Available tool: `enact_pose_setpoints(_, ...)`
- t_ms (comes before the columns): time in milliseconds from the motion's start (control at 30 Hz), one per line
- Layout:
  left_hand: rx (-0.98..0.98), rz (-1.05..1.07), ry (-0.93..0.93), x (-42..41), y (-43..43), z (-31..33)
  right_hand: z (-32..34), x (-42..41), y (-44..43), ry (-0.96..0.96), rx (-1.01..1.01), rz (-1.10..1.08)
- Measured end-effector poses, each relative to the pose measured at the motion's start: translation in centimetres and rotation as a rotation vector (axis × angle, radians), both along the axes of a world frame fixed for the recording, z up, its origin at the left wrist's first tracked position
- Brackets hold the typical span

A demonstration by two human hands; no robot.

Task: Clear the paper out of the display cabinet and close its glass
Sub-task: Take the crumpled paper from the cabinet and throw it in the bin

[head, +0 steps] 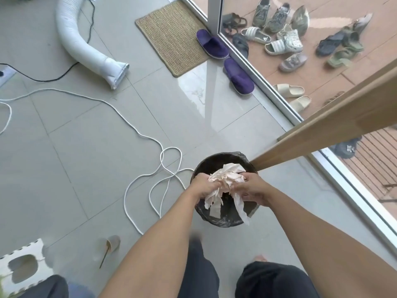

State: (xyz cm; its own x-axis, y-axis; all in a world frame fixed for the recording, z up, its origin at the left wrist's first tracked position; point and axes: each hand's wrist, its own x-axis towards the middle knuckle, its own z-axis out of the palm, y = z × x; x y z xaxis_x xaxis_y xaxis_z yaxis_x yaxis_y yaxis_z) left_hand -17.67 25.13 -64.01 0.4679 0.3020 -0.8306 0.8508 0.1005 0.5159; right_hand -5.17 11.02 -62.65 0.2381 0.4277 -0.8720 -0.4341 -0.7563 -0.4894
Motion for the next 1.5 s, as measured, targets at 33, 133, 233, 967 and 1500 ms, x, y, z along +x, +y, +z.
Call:
enact_pose_setpoints(33,0.009,-0.018,0.006,0.2,0.0,-1.1,-1.1,0.1,0.1,-0.003,-0.006,0.005)
enact_pose_setpoints(133,0.024,-0.027,0.02,0.6,0.0,-3.9,-4.2,0.2,0.3,-0.007,-0.015,0.007)
enact_pose_setpoints(233,0.018,-0.027,0.031,0.8,-0.3,-6.1,-6.8,0.2,0.3,-0.009,-0.026,0.016)
enact_pose_setpoints(967,0.548,-0.321,-0.072,-3.2,4.5,27.7,29.8,-2.9,3.3,-0.727,-0.054,0.604)
enact_pose_setpoints(1500,1.024,-0.375,-0.761,4.0,1.9,66.4,68.7,-0.8,-3.6,-1.538,0.221,0.304)
